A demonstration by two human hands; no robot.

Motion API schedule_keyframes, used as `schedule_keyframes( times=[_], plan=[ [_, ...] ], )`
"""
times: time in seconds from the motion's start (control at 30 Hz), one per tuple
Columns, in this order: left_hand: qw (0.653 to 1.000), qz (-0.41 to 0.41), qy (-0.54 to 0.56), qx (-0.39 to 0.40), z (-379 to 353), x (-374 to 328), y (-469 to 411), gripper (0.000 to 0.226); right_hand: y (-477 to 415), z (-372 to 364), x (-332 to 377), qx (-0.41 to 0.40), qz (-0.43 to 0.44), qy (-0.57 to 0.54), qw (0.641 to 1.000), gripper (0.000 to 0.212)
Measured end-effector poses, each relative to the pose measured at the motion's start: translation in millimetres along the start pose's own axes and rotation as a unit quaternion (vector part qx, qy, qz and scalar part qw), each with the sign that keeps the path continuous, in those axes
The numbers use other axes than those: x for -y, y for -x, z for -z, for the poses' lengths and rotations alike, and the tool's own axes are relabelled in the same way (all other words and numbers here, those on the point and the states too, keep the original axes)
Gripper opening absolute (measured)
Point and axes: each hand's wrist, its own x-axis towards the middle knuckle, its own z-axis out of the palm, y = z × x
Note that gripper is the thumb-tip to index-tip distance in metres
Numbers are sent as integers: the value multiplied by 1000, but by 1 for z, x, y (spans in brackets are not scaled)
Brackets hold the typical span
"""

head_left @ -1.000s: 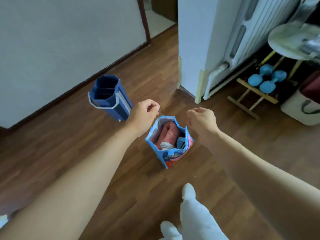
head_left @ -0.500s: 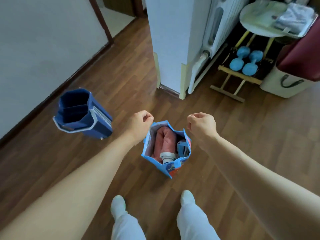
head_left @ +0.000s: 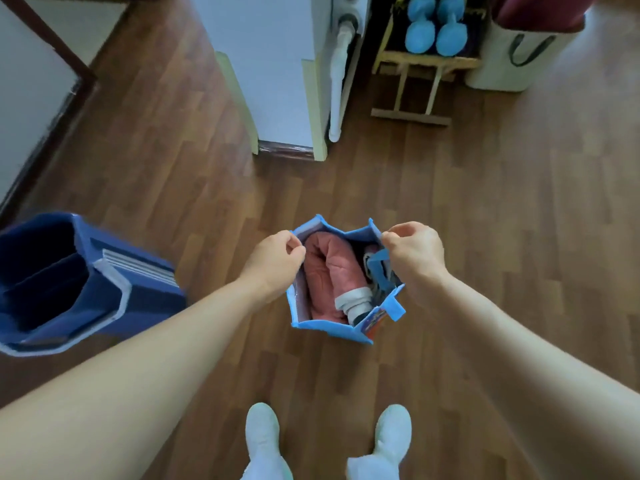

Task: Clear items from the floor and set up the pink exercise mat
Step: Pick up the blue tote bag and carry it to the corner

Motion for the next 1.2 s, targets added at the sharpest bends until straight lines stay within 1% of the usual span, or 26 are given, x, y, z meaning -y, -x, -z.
schedule_keyframes(
  times=[0.07, 0.2, 0.27, 0.33, 0.43, 0.53, 0.6, 0.73, 0.83, 0.93, 1.0, 1.03, 1.13, 1.2],
  plan=[
    [999, 23, -24, -3, -28, 31, -20, 19, -14, -21, -33, -3, -9, 44, 999, 28],
    [991, 94, -90, 3, -86, 89, -60, 45, -50, -54, -99, -45, -59, 138, 988, 51],
    [988, 118, -98, -9, -108, 110, -81, 56, -69, -63, -124, -67, -82, 144, 984, 60],
    [986, 128, -100, -29, -124, 128, -101, 61, -89, -72, -143, -79, -92, 142, 982, 64],
    [985, 133, -99, -43, -136, 148, -131, 62, -118, -84, -160, -77, -86, 151, 982, 60],
    [991, 109, -74, -11, -147, 165, -152, 53, -134, -93, -172, -96, -74, 165, 979, 45],
    [993, 84, -81, -4, -153, 170, -159, 54, -136, -97, -176, -97, -71, 173, 977, 40],
    [994, 32, -107, -3, -158, 152, -154, 61, -130, -102, -173, -87, -61, 194, 975, 40],
    [991, -19, -133, -10, -151, 120, -141, 62, -119, -90, -161, -89, -63, 192, 975, 36],
    [982, -56, -178, -18, -136, 82, -124, 60, -100, -69, -142, -85, -62, 175, 979, 31],
    [976, -79, -200, -8, -123, 57, -108, 58, -84, -54, -127, -80, -60, 169, 981, 28],
    [972, -96, -213, -2, -112, 35, -96, 57, -72, -36, -114, -83, -64, 161, 981, 28],
    [962, -137, -238, 4, -93, 5, -74, 54, -54, -24, -95, -77, -60, 162, 982, 29],
    [951, -174, -257, 13, -76, -33, -51, 52, -32, 4, -76, -84, -61, 155, 982, 29]
  ],
)
